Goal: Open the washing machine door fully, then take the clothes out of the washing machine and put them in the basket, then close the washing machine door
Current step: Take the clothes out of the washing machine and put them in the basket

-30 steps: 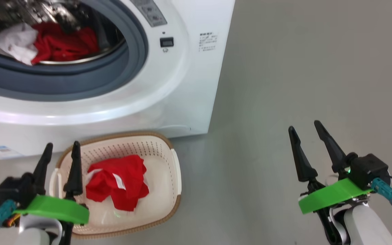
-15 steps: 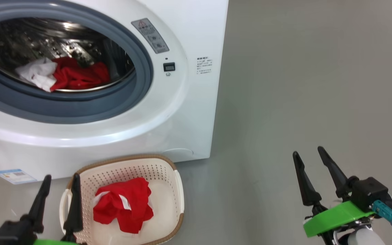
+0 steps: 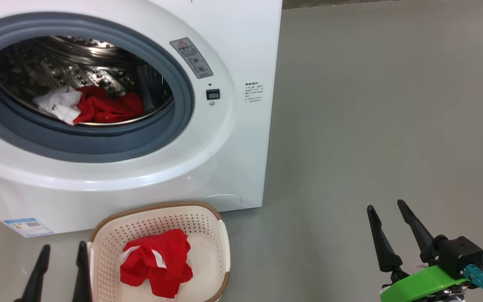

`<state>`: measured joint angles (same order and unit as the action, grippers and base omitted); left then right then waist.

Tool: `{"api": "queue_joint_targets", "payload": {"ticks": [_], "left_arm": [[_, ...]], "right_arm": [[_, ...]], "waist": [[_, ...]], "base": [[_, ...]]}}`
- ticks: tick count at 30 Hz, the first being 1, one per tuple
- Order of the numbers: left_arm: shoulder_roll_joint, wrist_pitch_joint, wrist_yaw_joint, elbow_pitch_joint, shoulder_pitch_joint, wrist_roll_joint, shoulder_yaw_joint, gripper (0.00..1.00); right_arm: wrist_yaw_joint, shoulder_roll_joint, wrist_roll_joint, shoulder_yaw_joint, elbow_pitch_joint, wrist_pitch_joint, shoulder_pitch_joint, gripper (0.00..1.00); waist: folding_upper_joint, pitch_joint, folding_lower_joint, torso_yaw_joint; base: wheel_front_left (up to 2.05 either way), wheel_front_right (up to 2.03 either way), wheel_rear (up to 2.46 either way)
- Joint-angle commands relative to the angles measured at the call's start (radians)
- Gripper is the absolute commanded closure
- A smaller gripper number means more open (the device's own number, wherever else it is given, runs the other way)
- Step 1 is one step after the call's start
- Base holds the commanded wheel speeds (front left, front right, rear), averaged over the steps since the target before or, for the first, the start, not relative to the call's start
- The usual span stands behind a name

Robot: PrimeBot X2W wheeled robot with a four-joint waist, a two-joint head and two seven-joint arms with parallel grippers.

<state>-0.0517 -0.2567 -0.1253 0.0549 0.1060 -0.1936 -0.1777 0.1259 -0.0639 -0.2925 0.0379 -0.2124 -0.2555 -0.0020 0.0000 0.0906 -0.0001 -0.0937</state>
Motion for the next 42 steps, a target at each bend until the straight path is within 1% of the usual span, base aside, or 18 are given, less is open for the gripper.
{"api": "queue_joint_targets", "payload": {"ticks": [1,14,17,22,29,33,34,37,38,39,42], "left_arm": [[-0.007,-0.005,-0.005,-0.032,-0.012,-0.003,-0.042,0.0],[-0.001,-0.005,-0.005,-0.021,-0.041,-0.003,-0.039,0.0],[-0.009,-0.005,-0.005,0.017,-0.065,0.003,-0.023,0.0],[-0.04,-0.005,-0.005,0.086,-0.146,0.018,0.003,0.0],[-0.088,-0.005,-0.005,0.23,-0.344,0.052,0.035,0.0],[-0.133,-0.005,-0.005,0.335,-0.504,0.084,0.055,0.0],[-0.153,-0.005,-0.002,0.386,-0.585,0.099,0.064,0.0],[-0.19,-0.005,0.011,0.471,-0.701,0.136,0.086,0.0],[-0.203,-0.004,0.015,0.5,-0.738,0.151,0.096,0.0],[-0.203,-0.004,0.015,0.5,-0.738,0.151,0.096,0.0],[-0.237,0.008,0.037,0.586,-0.838,0.211,0.137,0.0]], "right_arm": [[0.005,-0.013,-0.008,0.014,0.026,-0.006,-0.007,0.0],[0.005,-0.005,-0.007,0.014,0.029,-0.006,-0.03,0.0],[0.005,-0.002,-0.006,0.012,0.03,-0.006,-0.041,0.0],[0.005,0.003,-0.002,0.018,0.032,-0.006,-0.065,0.0],[0.005,0.01,0.002,0.019,0.043,-0.006,-0.116,0.0],[0.005,0.013,0.001,0.026,0.049,-0.006,-0.157,0.0],[0.005,0.013,-0.013,0.034,0.053,-0.006,-0.173,0.0],[0.005,0.013,-0.033,0.042,0.059,-0.006,-0.196,0.0],[0.005,0.013,-0.038,0.043,0.06,-0.006,-0.202,0.0],[0.005,0.013,-0.038,0.043,0.06,-0.006,-0.202,0.0],[0.005,0.013,-0.05,0.045,0.063,-0.006,-0.218,0.0]], "waist": [[0.0,0.002,0.0001,0.0],[0.0,0.039,0.0001,0.001],[0.0,0.056,0.0001,0.004],[0.0,0.095,0.0001,0.004],[0.0,0.187,0.0001,-0.005],[0.0,0.256,0.0001,-0.017],[0.0,0.289,0.0001,-0.022],[0.0,0.337,0.0001,-0.03],[0.0,0.35,0.0001,-0.032],[0.0,0.35,0.0001,-0.032],[0.0,0.378,0.0001,-0.039]], "base": [[0.0,0.0,0.0],[0.0,0.0,0.0],[0.0,0.0,0.0],[0.0,0.0,0.0],[0.0,0.0,0.0],[0.0,0.0,0.0],[0.0,0.0,0.0],[0.0,0.0,0.0],[0.0,0.0,0.0],[0.0,0.0,0.0],[0.0,0.0,0.0]]}}
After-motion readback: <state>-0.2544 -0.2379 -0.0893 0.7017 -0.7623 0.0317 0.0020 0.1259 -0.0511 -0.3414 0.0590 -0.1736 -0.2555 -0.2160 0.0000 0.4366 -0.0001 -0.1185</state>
